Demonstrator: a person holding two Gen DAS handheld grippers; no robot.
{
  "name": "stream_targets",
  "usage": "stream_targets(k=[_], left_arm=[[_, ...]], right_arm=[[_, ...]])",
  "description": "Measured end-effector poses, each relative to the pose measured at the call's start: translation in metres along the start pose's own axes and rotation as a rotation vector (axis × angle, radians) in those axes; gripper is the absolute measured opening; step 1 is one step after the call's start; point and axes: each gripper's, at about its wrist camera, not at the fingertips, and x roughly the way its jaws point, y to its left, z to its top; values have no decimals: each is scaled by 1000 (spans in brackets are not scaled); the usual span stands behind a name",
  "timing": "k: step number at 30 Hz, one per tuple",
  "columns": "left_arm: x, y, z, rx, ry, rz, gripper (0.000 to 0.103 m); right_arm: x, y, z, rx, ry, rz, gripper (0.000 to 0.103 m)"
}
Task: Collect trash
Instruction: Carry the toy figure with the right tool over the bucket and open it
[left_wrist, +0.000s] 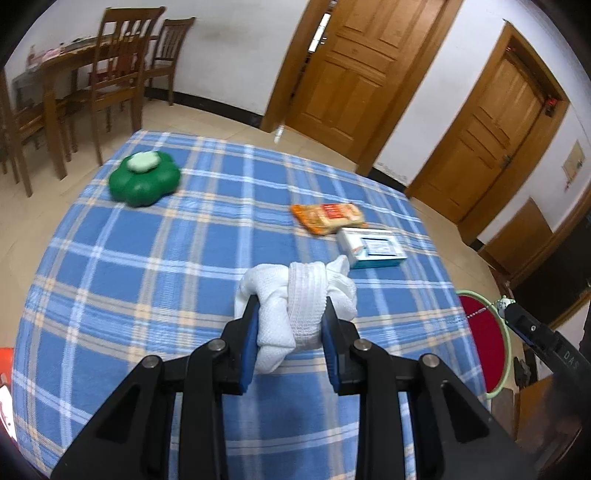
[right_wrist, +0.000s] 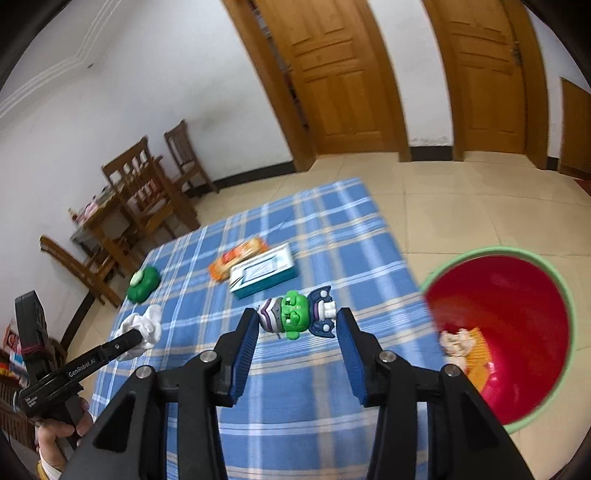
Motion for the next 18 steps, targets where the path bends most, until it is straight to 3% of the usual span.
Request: stream_targets(k=[9,18], left_arm=[[8,-48,3,73,54,-101,30],[21,-99,0,162,109,-195,30]], right_arm=[[-38,-55,7,92,-74,-97,47],[-45,-100,-4,184,-64,-160,47]])
